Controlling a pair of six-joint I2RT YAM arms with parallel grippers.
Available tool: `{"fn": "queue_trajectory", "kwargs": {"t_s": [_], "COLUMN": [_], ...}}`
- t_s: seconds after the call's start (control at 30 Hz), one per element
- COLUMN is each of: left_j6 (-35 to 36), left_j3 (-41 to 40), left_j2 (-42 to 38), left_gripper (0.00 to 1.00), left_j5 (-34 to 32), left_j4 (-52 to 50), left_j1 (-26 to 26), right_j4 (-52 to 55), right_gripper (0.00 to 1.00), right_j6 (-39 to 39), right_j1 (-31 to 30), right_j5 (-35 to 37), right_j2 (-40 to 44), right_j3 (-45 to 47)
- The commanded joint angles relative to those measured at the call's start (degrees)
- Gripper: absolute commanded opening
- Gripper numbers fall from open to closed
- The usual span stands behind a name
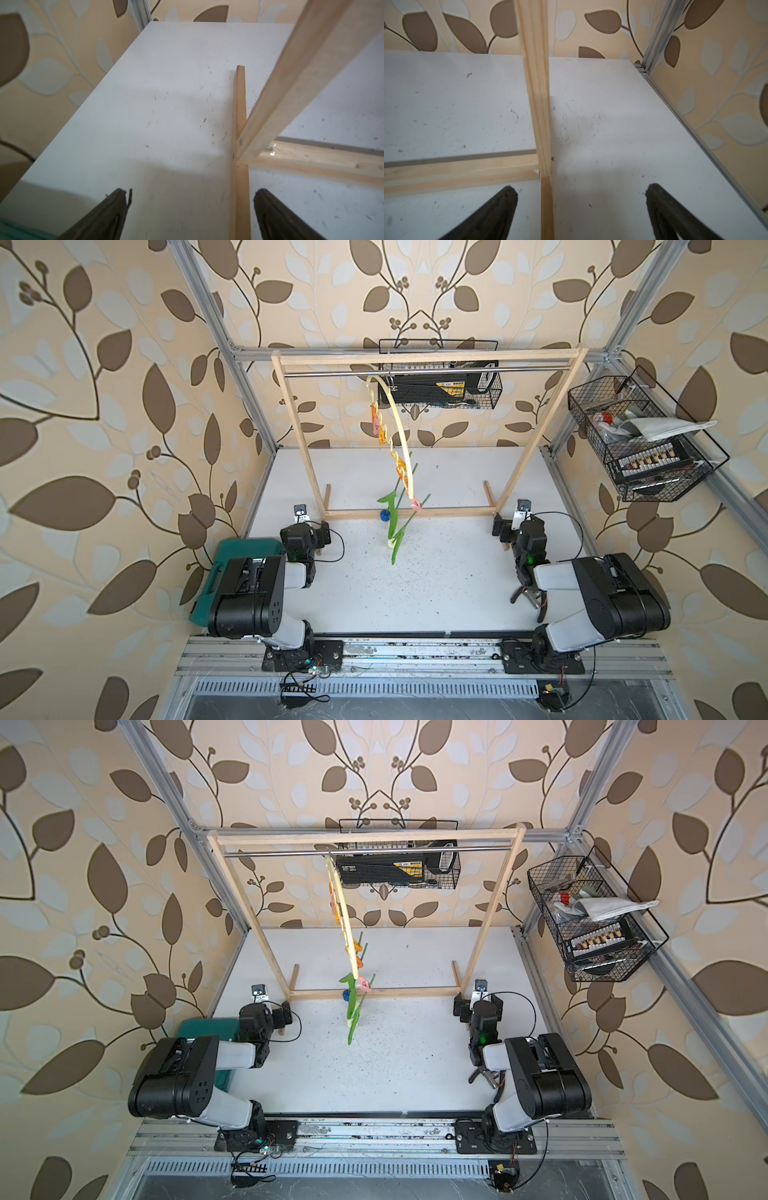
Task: Dry the flowers on a clothes hanger
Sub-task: Reset both arms
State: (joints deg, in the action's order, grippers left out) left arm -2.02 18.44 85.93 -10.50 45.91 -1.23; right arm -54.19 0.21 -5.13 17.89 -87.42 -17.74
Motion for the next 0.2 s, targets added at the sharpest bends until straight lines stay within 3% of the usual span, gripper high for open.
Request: {"fn": "queue_trajectory", "kwargs": {"t_s": [0.0, 0.17], "left_j6": [-0.78, -0.89], "left_j3": [2.18, 2.38], "left_j2": [-0.31, -0.50], "left_gripper": [0.99, 0.99], "left_j5": [3.20, 3.40], "left_j4": [-0.71, -1.08], "left_j1": [-0.52, -0.60], "right_j4": [-0.47, -0.77], "right_gripper": [0.99, 0.99], "right_j6": [0.41, 0.50], "right_j1": [-0.02, -0.01], "right_j5": [-0.12, -0.04], "right_j2": [-0.55, -0.21], "right_j3": [-1.25, -0.99]}}
